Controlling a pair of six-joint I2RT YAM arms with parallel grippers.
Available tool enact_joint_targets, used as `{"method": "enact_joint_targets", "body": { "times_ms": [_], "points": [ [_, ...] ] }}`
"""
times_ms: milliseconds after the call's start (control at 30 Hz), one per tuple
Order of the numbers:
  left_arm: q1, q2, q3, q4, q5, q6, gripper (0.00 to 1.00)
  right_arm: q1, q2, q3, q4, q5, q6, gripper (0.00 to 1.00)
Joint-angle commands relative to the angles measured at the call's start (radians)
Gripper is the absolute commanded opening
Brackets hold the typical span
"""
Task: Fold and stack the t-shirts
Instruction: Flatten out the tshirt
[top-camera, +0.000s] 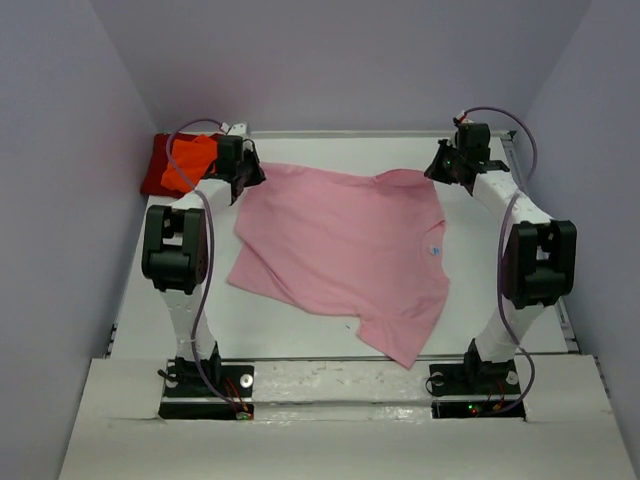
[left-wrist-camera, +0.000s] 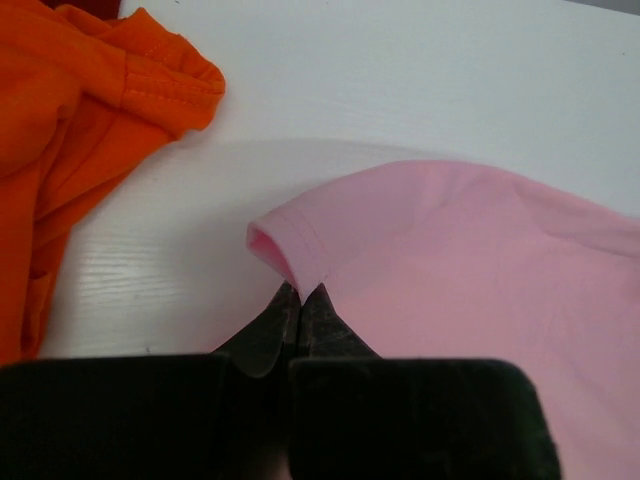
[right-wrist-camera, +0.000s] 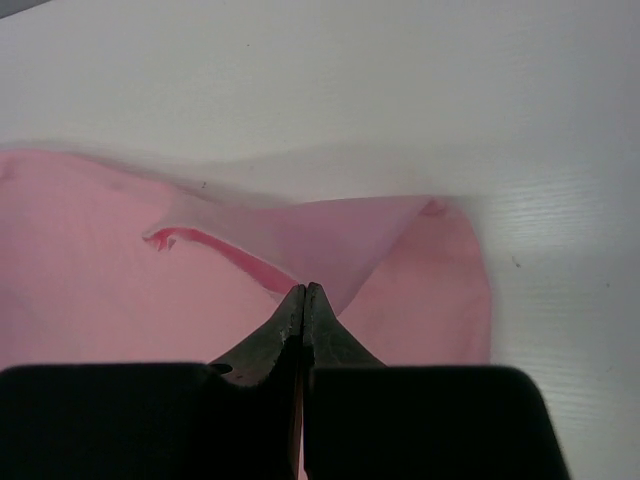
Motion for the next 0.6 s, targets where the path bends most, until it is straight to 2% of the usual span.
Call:
{"method": "enact_joint_targets", "body": {
  "times_ms": [0,167,267,400,567],
  "points": [
    [0.012,-0.13,-0.033,0.051,-0.051,0.033,0.0,0.003,-0.145,-0.119,0.067,0.059,0.022,0.0],
    [0.019,-0.164,-0.074,0.058,-0.06,0.021,0.0,0.003,-0.28,-0.287,0.063,0.074,0.024,0.0],
    [0.021,-0.181,-0.094,0.064,-0.059,0.024,0.0,0.003,-0.319,-0.329,0.063,0.091,0.014,0.0],
    [0.021,-0.24,-0.111,0.077,-0.065,0.03,0.0,0.003,-0.366,-0.302,0.041,0.101,0.016,0.0],
    [0.024,-0.3,-0.091,0.075,-0.083,0.024,0.0,0.003,-0.348,-0.226,0.011,0.085,0.016,0.0]
  ]
}}
